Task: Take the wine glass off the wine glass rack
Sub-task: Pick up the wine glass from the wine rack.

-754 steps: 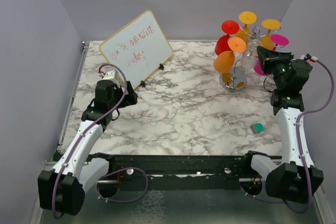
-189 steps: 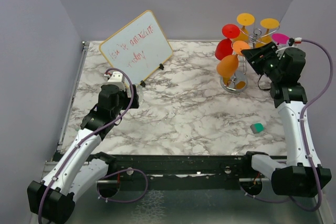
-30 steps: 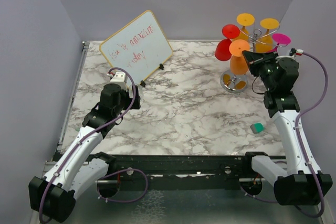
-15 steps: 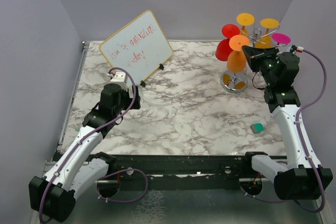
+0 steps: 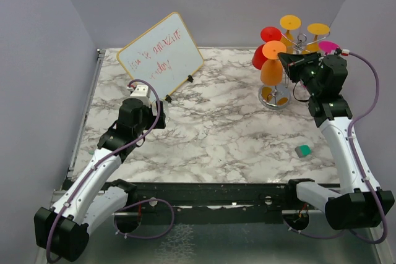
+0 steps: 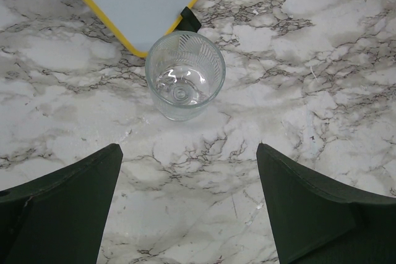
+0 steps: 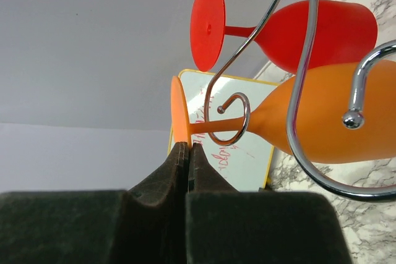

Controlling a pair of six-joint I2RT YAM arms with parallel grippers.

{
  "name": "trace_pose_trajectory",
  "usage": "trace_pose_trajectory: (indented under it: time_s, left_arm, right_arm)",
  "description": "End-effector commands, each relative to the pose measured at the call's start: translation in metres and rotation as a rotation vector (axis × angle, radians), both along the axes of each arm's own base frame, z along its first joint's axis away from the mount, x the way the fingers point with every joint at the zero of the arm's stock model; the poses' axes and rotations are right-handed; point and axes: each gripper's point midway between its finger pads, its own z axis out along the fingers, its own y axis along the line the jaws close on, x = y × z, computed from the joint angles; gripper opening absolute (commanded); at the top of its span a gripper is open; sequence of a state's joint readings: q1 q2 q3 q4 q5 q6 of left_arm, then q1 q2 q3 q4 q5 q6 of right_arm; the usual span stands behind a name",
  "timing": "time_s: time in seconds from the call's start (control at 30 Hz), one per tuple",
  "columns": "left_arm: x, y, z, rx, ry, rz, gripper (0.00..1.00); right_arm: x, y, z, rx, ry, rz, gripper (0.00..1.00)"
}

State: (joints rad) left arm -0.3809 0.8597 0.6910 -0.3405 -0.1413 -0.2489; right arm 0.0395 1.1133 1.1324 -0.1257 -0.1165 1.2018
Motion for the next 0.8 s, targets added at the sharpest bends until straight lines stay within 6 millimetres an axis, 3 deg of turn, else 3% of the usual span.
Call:
trace_pose_trajectory:
  time_s: [0.0,0.27,0.77]
  left_arm:
    - [0.000,-0.003,0.004,0.000,0.001,-0.021,0.91]
    - [0.000,-0.004,0.003,0.000,0.004,-0.023,0.91]
    - [0.000,-0.004,0.002,0.002,0.008,-0.022,0.91]
  right_arm:
    - [-0.006,-0.001,0.010,-0.024,-0.017,-0.012,0.00]
    - [0.007,0.010,0.008,-0.032,-0.016,0.016,0.01]
    - [0.015,-0.024,0.019,-0.038,-0.086,-0.215,0.01]
